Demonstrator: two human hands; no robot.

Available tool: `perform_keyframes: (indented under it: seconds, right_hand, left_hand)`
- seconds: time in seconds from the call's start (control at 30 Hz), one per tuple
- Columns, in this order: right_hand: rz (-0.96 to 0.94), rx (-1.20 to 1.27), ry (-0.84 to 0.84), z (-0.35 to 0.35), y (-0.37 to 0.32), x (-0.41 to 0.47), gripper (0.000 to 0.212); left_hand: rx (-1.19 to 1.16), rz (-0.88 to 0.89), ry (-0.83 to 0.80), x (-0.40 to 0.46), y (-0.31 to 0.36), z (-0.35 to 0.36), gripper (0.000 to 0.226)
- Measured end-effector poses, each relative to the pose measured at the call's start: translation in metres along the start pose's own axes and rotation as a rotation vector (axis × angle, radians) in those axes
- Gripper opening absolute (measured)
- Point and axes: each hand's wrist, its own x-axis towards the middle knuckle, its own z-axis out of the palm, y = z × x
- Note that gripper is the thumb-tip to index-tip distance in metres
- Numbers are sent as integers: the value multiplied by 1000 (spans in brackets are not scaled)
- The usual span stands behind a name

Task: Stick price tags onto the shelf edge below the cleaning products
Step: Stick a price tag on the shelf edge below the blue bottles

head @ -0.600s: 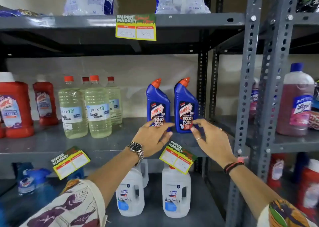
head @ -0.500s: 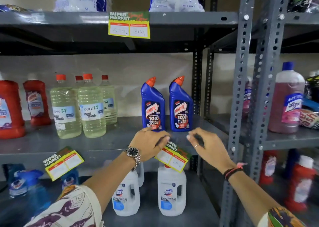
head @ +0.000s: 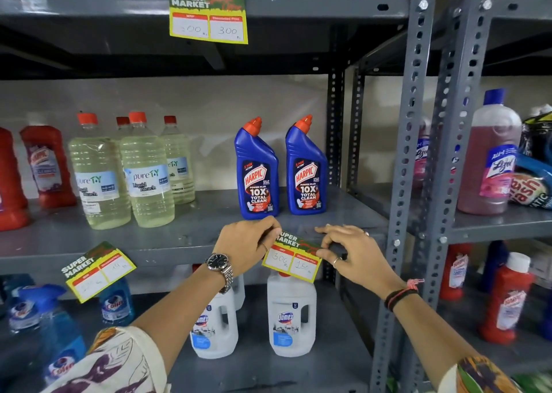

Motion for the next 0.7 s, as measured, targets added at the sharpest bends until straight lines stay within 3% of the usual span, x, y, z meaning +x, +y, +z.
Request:
perform_keyframes:
  seconds: [0.2, 0.47, 0.7]
  right_hand:
    - [59, 95, 2, -11, -10, 7, 16]
    - [17, 37, -50, -8, -6, 2, 15]
    - [41, 32, 36, -6, -11, 5, 19]
  left_hand:
    - [4, -43, -15, -4, 4, -2, 30]
    - [-46, 89, -116, -23, -3, 0, 16]
    - [-98, 5, -45, -19, 3, -1, 11]
